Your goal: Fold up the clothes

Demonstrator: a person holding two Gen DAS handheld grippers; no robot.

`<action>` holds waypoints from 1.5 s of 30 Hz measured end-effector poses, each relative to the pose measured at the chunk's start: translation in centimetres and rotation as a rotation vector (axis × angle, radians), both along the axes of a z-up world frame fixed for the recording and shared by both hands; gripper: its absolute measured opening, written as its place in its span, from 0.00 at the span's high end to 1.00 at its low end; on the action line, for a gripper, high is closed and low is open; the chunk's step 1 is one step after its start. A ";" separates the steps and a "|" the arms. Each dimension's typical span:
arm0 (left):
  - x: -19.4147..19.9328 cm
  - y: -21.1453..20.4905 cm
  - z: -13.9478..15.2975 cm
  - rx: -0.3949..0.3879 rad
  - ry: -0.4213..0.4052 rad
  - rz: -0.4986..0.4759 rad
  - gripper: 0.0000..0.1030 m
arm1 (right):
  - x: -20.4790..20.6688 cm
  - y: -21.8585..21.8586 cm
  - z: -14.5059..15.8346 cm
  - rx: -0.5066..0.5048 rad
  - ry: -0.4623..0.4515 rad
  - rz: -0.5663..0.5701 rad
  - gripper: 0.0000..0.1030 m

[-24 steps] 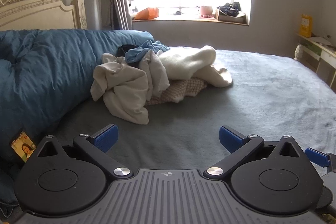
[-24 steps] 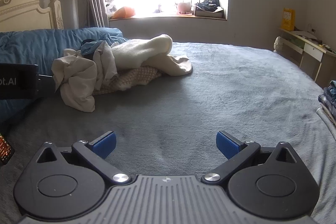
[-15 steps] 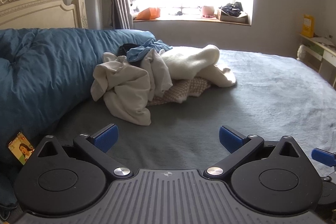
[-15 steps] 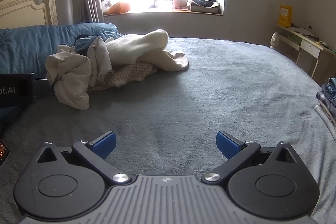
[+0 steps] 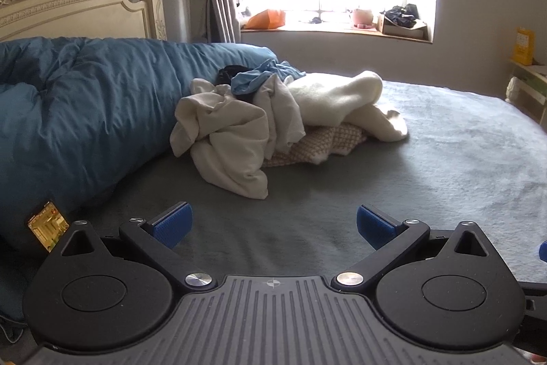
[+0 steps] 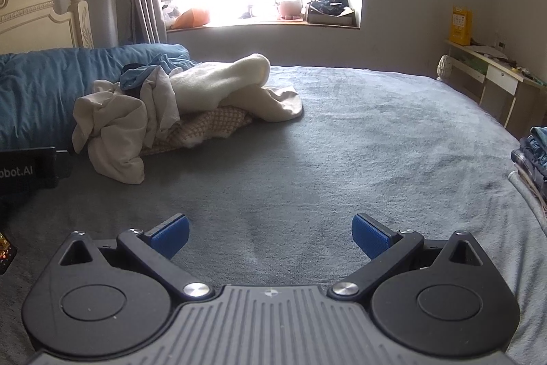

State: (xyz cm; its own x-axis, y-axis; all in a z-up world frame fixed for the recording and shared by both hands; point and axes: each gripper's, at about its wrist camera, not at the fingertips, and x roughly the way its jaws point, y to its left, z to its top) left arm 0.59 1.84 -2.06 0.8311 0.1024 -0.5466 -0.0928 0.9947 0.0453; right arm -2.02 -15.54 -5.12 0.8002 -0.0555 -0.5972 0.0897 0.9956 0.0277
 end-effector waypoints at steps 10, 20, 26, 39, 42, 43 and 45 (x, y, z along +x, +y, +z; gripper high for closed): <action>-0.2 0.0 0.0 0.014 -0.010 0.008 0.00 | -0.4 -0.2 0.6 0.016 -0.009 0.002 0.00; 0.2 0.2 -0.4 -0.009 0.013 0.010 0.00 | -0.5 -0.2 0.5 0.027 -0.008 0.003 0.00; 0.1 0.2 -0.7 -0.025 0.005 0.007 0.00 | -0.4 -0.2 0.2 0.035 -0.004 0.006 0.00; 1.7 0.2 -3.0 -0.036 0.038 0.002 0.00 | 1.8 -0.1 -1.5 0.030 0.032 0.001 0.00; 2.4 0.1 -3.6 -0.042 0.047 -0.001 0.00 | 2.7 0.0 -2.1 0.022 0.045 0.002 0.00; 2.6 0.1 -3.8 -0.043 0.048 -0.003 0.00 | 3.1 0.1 -2.3 0.020 0.050 0.002 0.00; 3.1 0.1 -4.2 -0.046 0.047 -0.007 0.00 | 3.8 0.2 -2.7 0.013 0.060 0.004 0.00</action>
